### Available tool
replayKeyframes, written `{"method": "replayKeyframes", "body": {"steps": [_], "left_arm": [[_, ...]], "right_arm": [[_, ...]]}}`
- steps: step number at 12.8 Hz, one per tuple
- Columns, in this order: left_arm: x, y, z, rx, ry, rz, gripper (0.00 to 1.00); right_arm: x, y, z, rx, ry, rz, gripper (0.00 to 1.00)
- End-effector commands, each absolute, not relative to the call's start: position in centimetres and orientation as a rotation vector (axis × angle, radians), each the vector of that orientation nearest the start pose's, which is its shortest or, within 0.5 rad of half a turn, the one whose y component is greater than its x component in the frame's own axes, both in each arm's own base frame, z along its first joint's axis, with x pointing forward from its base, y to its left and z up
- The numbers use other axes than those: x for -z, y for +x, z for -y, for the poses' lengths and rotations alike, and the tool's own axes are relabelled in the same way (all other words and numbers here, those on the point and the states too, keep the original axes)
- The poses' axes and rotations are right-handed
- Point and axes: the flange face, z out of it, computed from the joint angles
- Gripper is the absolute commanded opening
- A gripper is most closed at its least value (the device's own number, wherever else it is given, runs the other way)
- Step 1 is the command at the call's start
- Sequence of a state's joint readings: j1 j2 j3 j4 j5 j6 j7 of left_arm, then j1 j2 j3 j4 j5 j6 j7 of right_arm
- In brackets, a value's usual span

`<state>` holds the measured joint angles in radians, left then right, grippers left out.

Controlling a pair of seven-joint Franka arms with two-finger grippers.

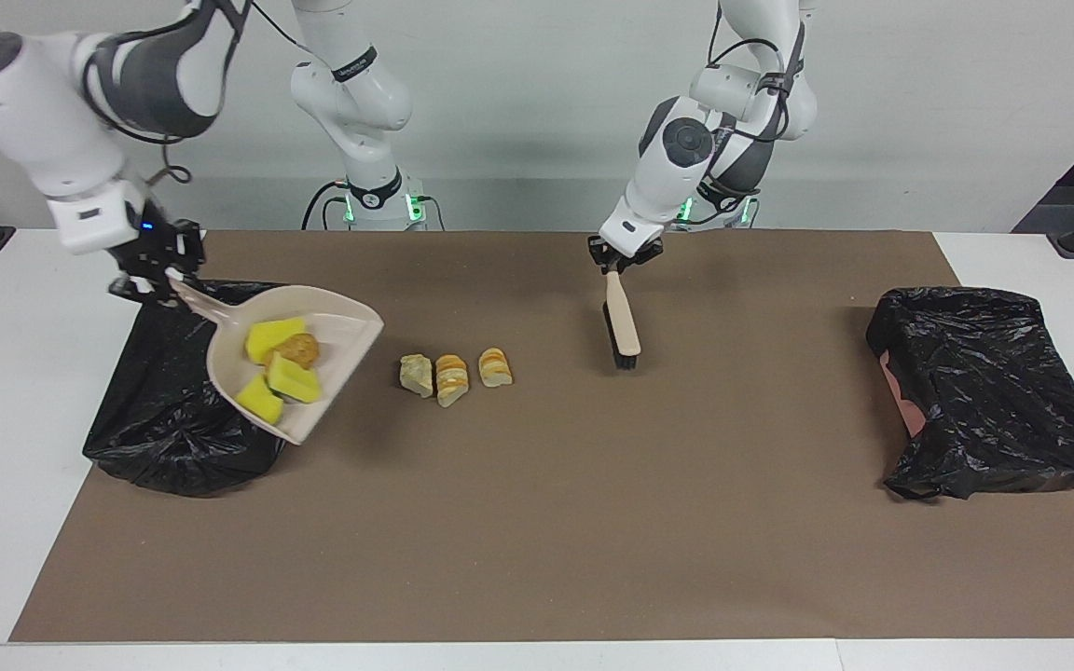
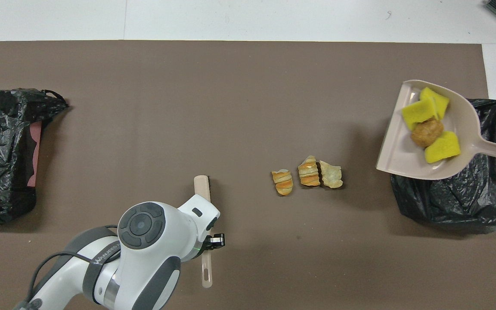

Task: Sweep and dump trash in bin
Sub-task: 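Carry the loaded dustpan to the black bag with the right gripper, then tip the dustpan into the bag while the left gripper drops the brush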

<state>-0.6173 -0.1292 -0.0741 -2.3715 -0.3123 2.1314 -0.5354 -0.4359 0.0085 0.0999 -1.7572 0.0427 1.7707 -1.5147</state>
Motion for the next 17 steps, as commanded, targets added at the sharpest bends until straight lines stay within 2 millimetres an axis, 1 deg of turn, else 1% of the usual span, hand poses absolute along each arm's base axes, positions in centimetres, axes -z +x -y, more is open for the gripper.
{"method": "replayKeyframes", "body": {"steps": [1,2,3,4,5,6,7,8,9,10,11,12,13,14,15,17], "left_arm": [[-35.7,34.2,31.2,-0.358,-3.247,0.048,0.00],[-35.1,33.8,31.1,-0.362,-3.241,0.055,0.00],[-35.0,33.4,31.3,-0.364,-3.240,0.053,0.00],[-35.0,33.4,31.3,-0.367,-3.235,0.087,0.00],[-34.9,33.4,31.2,-0.370,-3.233,0.081,0.39],[-34.9,33.5,31.1,-0.375,-3.233,0.079,0.99],[-35.0,34.2,30.9,-0.380,-3.231,0.097,1.00],[-35.6,35.3,30.9,-0.364,-3.244,0.117,1.00],[-36.5,37.1,29.6,-0.326,-3.250,0.163,1.00],[-37.6,39.1,28.2,-0.267,-3.246,0.190,1.00],[-39.1,40.6,27.3,-0.214,-3.244,0.197,1.00],[-40.3,42.5,25.4,-0.185,-3.247,0.249,1.00],[-41.0,44.0,23.5,-0.171,-3.249,0.273,1.00],[-41.5,45.1,21.5,-0.152,-3.253,0.248,1.00],[-42.0,46.6,19.1,-0.118,-3.258,0.213,1.00],[-42.8,48.9,14.4,-0.065,-3.275,0.121,1.00]], "right_arm": [[-56.6,51.9,24.1,-0.044,-2.631,1.817,0.00],[-57.0,51.4,25.7,-0.079,-2.646,1.867,0.00],[-57.3,51.3,26.8,-0.146,-2.633,1.978,0.00],[-57.4,51.2,27.3,-0.235,-2.585,2.090,0.00],[-57.2,51.2,27.5,-0.326,-2.506,2.214,0.00],[-56.8,51.7,26.9,-0.390,-2.418,2.335,0.00],[-56.8,52.1,26.4,-0.456,-2.360,2.420,0.00],[-56.3,52.5,25.6,-0.541,-2.300,2.482,0.00],[-55.8,52.8,25.4,-0.585,-2.276,2.526,0.00],[-55.9,53.3,24.5,-0.626,-2.244,2.581,0.00],[-56.0,53.8,23.8,-0.730,-2.185,2.643,0.00],[-56.2,54.1,23.3,-0.804,-2.143,2.686,0.00],[-56.3,54.5,22.6,-0.864,-2.086,2.734,0.00],[-56.5,54.9,21.8,-0.937,-2.026,2.783,0.00],[-56.8,55.3,20.8,-0.994,-1.976,2.823,0.00],[-56.9,55.4,20.3,-1.029,-1.955,2.832,0.00]]}}
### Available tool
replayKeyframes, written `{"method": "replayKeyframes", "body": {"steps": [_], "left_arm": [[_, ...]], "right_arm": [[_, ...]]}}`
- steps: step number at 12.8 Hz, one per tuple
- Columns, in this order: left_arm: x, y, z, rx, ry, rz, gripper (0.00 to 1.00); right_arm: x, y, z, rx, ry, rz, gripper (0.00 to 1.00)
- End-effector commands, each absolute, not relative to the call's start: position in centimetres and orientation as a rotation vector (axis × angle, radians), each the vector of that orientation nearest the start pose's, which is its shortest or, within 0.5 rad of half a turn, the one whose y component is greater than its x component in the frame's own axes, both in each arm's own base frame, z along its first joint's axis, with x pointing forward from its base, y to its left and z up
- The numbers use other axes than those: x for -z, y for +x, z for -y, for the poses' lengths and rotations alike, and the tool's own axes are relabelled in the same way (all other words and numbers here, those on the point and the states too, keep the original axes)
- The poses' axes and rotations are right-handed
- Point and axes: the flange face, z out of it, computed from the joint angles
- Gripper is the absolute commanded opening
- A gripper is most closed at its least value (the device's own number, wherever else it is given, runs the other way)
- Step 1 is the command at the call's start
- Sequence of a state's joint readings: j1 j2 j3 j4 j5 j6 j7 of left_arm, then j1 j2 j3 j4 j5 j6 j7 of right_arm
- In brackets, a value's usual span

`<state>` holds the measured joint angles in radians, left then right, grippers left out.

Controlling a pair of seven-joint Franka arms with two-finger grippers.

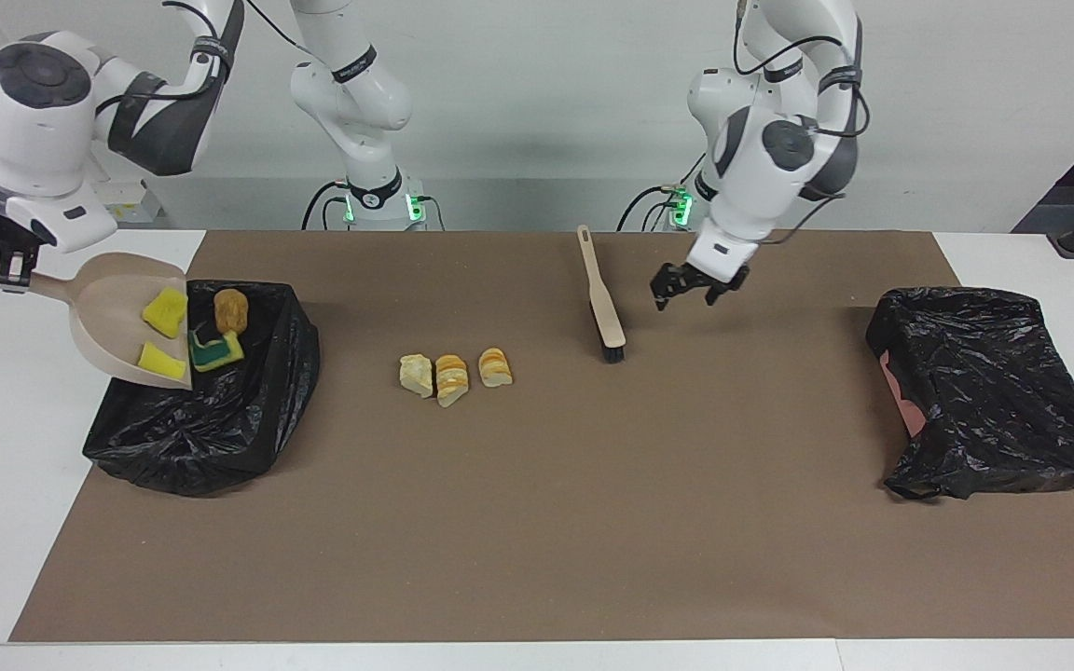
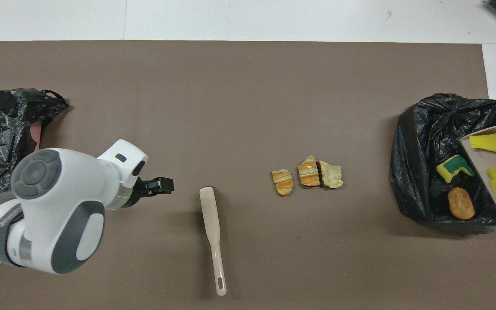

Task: Sweep and dump trash in bin
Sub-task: 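Tip the dustpan into the bag while the left gripper drops the brush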

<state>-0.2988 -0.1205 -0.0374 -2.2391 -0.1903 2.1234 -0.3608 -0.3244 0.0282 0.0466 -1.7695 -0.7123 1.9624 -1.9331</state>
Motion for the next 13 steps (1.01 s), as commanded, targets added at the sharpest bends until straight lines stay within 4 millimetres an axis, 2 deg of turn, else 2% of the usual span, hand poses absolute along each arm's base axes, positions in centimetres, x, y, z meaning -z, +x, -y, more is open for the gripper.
{"method": "replayKeyframes", "body": {"steps": [1,3,4,5,8,11,12,13], "left_arm": [[-43.4,50.0,11.9,-0.022,-3.269,0.055,1.00],[-45.6,52.6,8.2,0.004,-3.271,-0.011,1.00],[-46.8,54.0,6.4,-0.020,-3.261,-0.074,1.00],[-48.1,54.9,5.3,-0.054,-3.250,-0.120,1.00],[-52.3,55.5,4.0,-0.098,-3.170,-0.165,1.00],[-57.4,55.8,3.7,-0.073,-3.150,-0.170,1.00],[-59.2,55.8,3.7,-0.066,-3.150,-0.171,1.00],[-60.3,55.7,3.5,-0.068,-3.149,-0.166,1.00]], "right_arm": [[-57.3,55.3,20.0,0.772,1.463,-2.116,0.00],[-58.2,55.1,19.1,0.810,1.434,-2.094,0.00],[-58.5,55.4,17.9,0.823,1.422,-2.058,0.00],[-58.1,54.9,17.6,0.835,1.455,-2.017,0.00],[-57.0,53.0,12.2,0.843,1.398,-1.896,0.00],[-57.2,52.5,12.0,0.851,1.395,-1.861,0.00],[-58.4,52.1,12.0,0.846,1.414,-1.839,0.00],[-60.5,51.0,12.0,0.821,1.445,-1.805,0.00]]}}
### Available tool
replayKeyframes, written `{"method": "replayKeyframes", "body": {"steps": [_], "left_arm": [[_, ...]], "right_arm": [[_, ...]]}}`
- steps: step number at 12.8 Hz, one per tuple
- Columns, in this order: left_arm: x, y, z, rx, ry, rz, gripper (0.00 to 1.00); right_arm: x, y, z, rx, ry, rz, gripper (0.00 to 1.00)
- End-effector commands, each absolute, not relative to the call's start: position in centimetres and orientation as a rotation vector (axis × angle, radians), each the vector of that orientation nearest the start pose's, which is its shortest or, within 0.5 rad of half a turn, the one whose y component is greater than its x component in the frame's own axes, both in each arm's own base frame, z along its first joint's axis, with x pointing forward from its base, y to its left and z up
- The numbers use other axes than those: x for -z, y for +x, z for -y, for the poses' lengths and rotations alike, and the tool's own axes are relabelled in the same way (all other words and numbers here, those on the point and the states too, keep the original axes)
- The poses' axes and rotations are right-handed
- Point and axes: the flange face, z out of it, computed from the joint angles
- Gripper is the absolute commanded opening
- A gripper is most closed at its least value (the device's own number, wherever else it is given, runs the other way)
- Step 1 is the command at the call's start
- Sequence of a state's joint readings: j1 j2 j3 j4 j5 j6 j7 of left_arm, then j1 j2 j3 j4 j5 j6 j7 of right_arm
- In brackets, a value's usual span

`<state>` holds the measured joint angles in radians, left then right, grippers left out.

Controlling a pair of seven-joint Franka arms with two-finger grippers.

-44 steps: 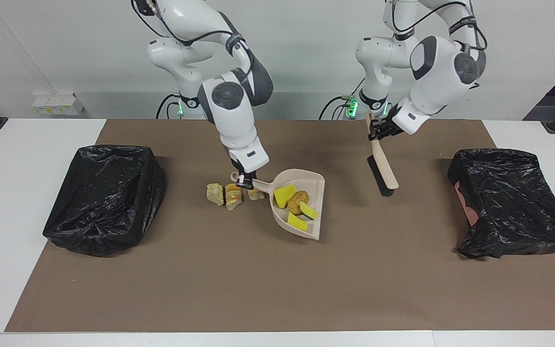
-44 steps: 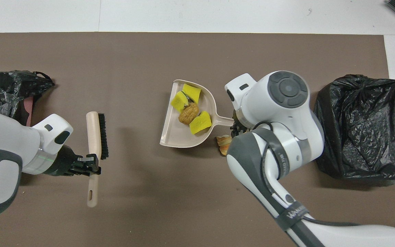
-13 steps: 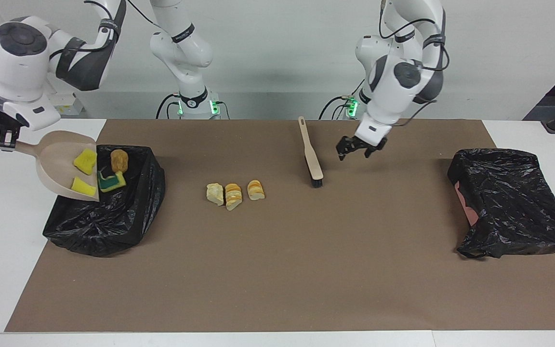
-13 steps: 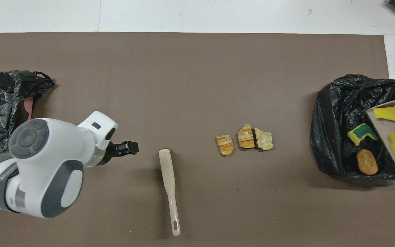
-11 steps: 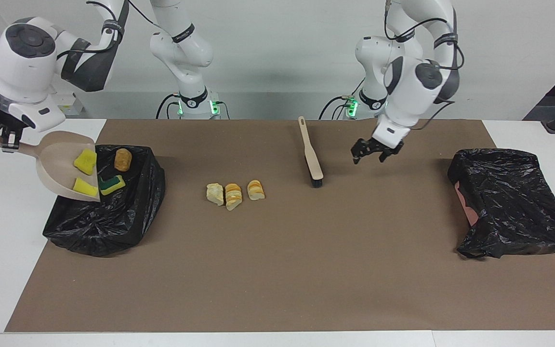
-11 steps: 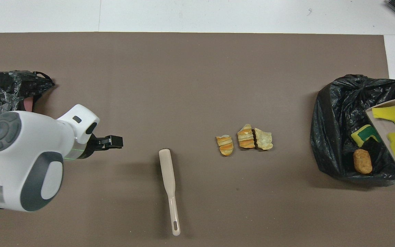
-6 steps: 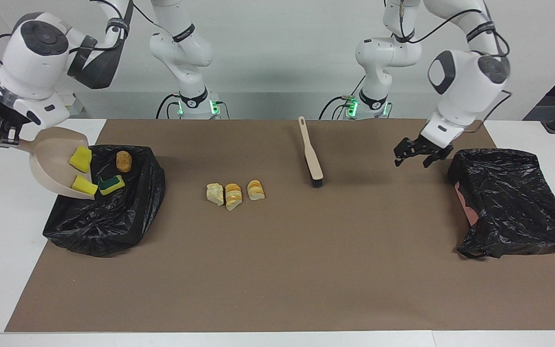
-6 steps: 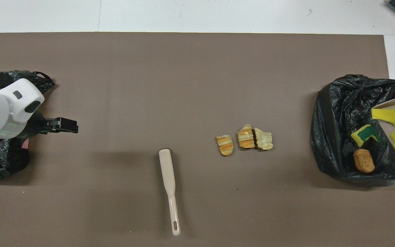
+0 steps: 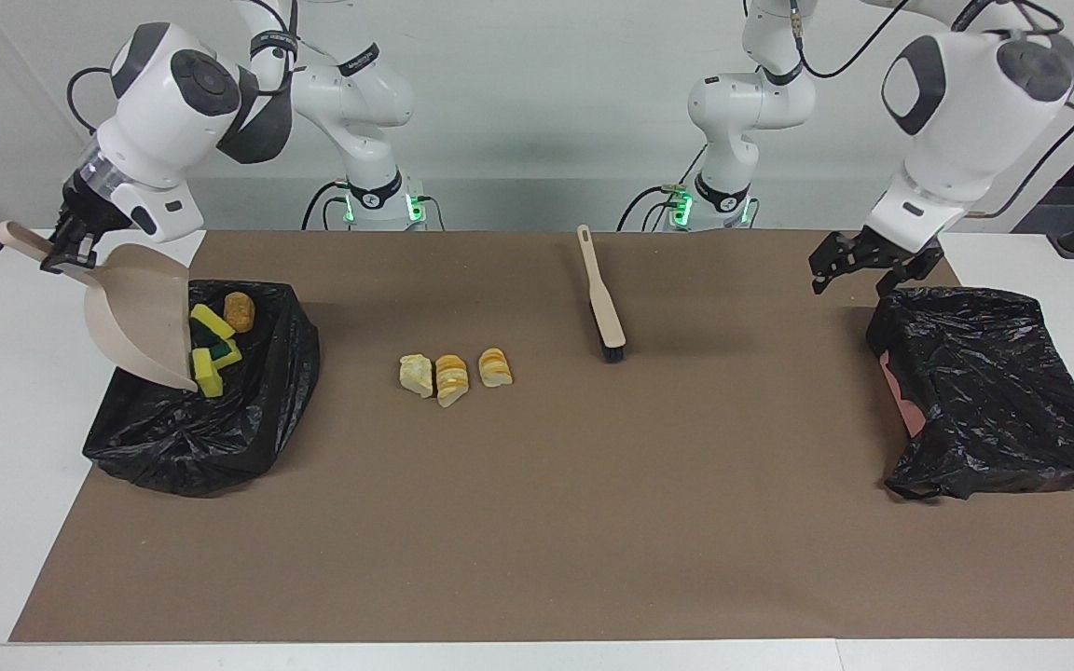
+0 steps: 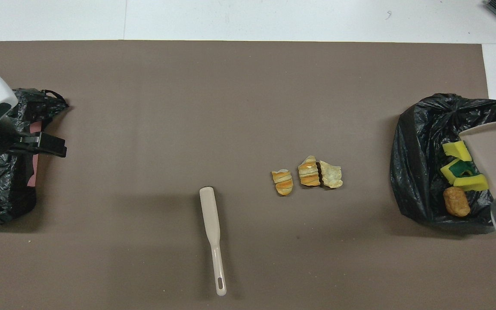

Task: Sweep and dump trash in bin
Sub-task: 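Tip the dustpan into the bag while the left gripper drops the brush, then bring the empty dustpan back to the table center with the right gripper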

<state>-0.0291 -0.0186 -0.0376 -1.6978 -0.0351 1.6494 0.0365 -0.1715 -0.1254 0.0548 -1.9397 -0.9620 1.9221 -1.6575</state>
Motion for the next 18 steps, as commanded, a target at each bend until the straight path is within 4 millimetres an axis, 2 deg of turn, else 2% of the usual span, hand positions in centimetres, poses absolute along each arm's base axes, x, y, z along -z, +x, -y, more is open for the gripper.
{"method": "replayKeyframes", "body": {"steps": [1,2,4,7,9,12,13,14,15,17,18], "left_arm": [[-60.7,55.7,3.6,-0.056,-3.154,-0.162,1.00],[-60.8,55.3,3.3,-0.053,-3.152,-0.162,1.00],[-60.7,55.4,3.2,-0.054,-3.155,-0.145,1.00],[-60.7,55.5,2.5,-0.046,-3.156,-0.123,1.00],[-60.7,55.5,2.4,-0.046,-3.156,-0.120,1.00],[-60.7,55.5,2.7,-0.046,-3.155,-0.130,1.00],[-60.7,55.5,2.6,-0.046,-3.156,-0.128,1.00],[-60.7,55.5,2.5,-0.046,-3.156,-0.121,1.00],[-60.7,55.5,2.4,-0.046,-3.156,-0.120,1.00],[-60.7,55.5,2.6,-0.046,-3.156,-0.128,1.00],[-60.7,55.5,2.6,-0.046,-3.156,-0.128,1.00]], "right_arm": [[-62.0,49.9,12.1,0.815,1.482,-1.776,0.00],[-63.8,48.7,11.9,0.779,1.546,-1.759,0.00],[-65.6,46.7,11.2,0.703,1.708,-1.733,0.00],[-64.8,46.0,7.4,0.560,1.970,-1.589,0.00],[-63.8,45.8,3.7,0.450,2.131,-1.517,0.00],[-62.1,45.3,-4.9,0.299,2.400,-1.206,0.00],[-61.4,45.3,-7.0,0.244,2.490,-1.123,0.00],[-60.5,45.5,-9.2,0.210,2.548,-1.033,0.00],[-59.3,45.6,-12.4,0.181,2.591,-0.948,0.00],[-56.3,46.8,-18.6,0.126,2.691,-0.761,0.00],[-55.1,47.9,-21.3,0.122,2.819,-0.614,0.00]]}}
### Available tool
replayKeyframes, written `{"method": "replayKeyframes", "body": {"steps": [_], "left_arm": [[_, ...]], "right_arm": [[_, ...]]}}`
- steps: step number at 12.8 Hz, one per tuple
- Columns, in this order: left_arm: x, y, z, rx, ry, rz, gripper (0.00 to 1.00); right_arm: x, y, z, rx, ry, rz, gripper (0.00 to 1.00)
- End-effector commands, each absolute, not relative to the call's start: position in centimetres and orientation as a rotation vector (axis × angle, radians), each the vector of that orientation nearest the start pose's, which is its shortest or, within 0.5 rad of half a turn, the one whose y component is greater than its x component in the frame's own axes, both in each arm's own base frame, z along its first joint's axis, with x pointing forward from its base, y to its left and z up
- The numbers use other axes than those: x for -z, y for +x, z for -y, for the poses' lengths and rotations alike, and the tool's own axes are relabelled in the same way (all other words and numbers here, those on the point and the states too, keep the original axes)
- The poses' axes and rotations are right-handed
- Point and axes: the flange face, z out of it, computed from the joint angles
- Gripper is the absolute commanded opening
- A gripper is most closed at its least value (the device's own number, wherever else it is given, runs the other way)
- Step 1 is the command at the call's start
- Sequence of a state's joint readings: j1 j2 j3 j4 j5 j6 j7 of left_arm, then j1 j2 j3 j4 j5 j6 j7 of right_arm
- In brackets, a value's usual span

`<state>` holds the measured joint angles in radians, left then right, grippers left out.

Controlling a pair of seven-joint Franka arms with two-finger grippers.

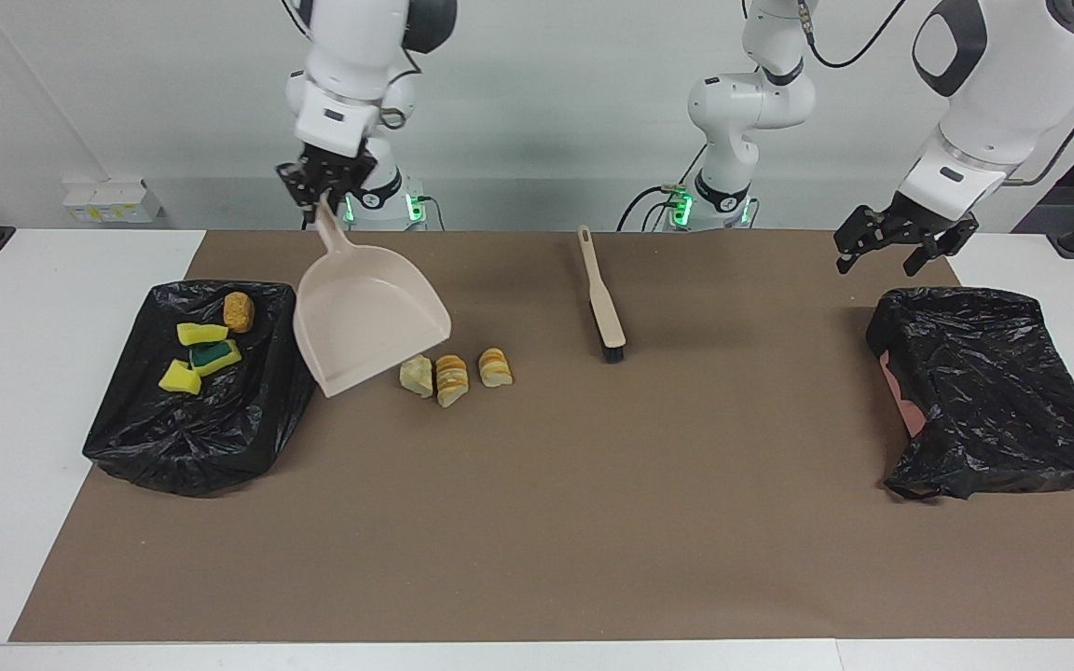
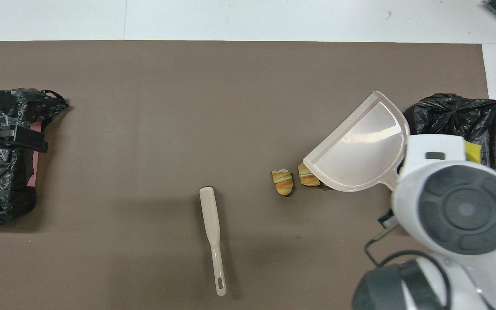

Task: Sweep and dump trash in bin
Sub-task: 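Bring the empty dustpan back to the table center with the right gripper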

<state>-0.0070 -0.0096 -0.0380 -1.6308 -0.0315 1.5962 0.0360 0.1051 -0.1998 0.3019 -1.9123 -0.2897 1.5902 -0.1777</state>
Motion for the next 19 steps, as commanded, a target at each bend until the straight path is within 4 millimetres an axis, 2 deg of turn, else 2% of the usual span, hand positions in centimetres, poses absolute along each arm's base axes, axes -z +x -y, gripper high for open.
{"method": "replayKeyframes", "body": {"steps": [1,2,3,6,8,10,13,14,16,18,19], "left_arm": [[-60.7,55.5,2.6,-0.046,-3.156,-0.128,1.00],[-60.7,55.5,2.6,-0.046,-3.156,-0.125,1.00],[-60.7,55.5,2.5,-0.046,-3.156,-0.123,1.00],[-60.6,55.5,2.6,-0.049,-3.156,-0.128,1.00],[-60.7,55.5,2.6,-0.046,-3.156,-0.125,1.00],[-60.7,55.5,2.6,-0.046,-3.156,-0.125,1.00],[-60.7,55.5,2.6,-0.046,-3.156,-0.128,1.00],[-60.7,55.5,2.6,-0.046,-3.156,-0.125,1.00],[-60.7,55.5,2.6,-0.046,-3.156,-0.125,1.00],[-60.7,55.5,2.6,-0.046,-3.156,-0.128,1.00],[-60.7,55.5,2.6,-0.046,-3.156,-0.128,1.00]], "right_arm": [[-54.2,49.1,-23.0,-0.143,-3.309,0.582,0.00],[-52.5,49.0,-26.9,-0.155,-3.299,0.594,0.00],[-51.6,49.8,-30.4,-0.115,-3.290,0.532,0.00],[-49.2,53.4,-36.0,0.003,-3.225,0.280,0.00],[-47.0,55.0,-39.7,0.054,-3.175,0.113,0.00],[-44.1,56.5,-43.1,0.124,-3.110,0.026,0.00],[-41.4,59.6,-45.0,0.126,-3.054,0.006,0.00],[-40.6,59.3,-45.9,0.118,-3.055,0.024,0.00],[-40.1,59.6,-45.3,0.112,-3.050,0.013,0.00],[-37.9,59.0,-46.1,0.103,-3.045,0.031,0.00],[-37.4,59.0,-46.1,0.101,-3.043,0.031,0.00]]}}
